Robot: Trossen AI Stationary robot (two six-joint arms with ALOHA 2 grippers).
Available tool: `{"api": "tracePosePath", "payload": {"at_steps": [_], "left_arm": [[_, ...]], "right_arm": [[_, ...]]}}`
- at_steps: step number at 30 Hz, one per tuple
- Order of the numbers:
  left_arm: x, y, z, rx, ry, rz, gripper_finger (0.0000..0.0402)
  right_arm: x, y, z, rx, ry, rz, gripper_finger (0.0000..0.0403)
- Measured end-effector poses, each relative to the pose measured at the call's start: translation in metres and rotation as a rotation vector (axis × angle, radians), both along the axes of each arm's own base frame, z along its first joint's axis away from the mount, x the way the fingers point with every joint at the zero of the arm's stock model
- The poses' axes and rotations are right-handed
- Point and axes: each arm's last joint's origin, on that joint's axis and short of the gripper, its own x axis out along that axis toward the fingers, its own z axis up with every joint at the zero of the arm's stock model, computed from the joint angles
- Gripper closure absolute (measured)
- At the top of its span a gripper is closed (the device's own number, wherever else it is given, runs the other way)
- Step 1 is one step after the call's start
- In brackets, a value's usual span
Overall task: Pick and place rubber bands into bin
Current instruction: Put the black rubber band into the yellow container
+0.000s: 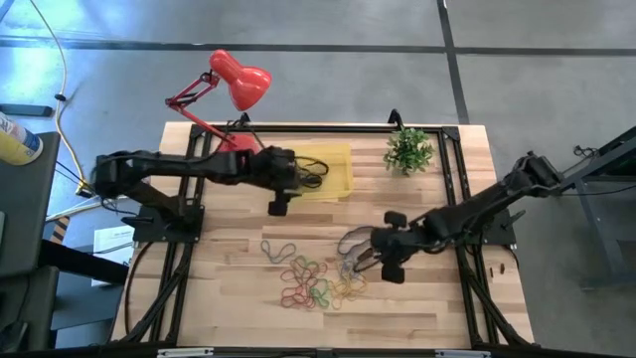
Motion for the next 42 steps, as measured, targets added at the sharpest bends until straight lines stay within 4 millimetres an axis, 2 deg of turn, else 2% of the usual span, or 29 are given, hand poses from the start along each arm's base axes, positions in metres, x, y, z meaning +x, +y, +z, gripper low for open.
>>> {"api": "tracePosePath", "payload": {"at_steps": [8,14,20,25,34,42], "left_arm": [[-0.031,-0.053,0.035,0.057,-0.015,-0.012,0.0243],[-0.053,-0.075,0.048,0.069,-0.020,0.046,0.0243],[-0.063,-0.090,0.051,0.069,-0.018,0.083,0.0243],[-0.067,-0.099,0.049,0.045,0.003,0.097,0.0243],[-0.069,-0.110,0.048,0.037,-0.010,0.134,0.0245],[-0.071,-0.111,0.048,0.018,-0.007,0.154,0.0245]], "right_arm": [[-0.007,0.001,-0.040,0.088,-0.067,0.084,0.0274],[-0.007,-0.002,-0.049,0.041,-0.134,0.151,0.0289],[0.000,-0.014,-0.055,-0.039,-0.129,0.255,0.0297],[0.004,-0.017,-0.066,-0.003,-0.070,0.341,0.0300],[0.008,-0.019,-0.082,-0.020,-0.009,0.352,0.0301],[0.011,-0.021,-0.081,-0.052,-0.029,0.338,0.0312]]}}
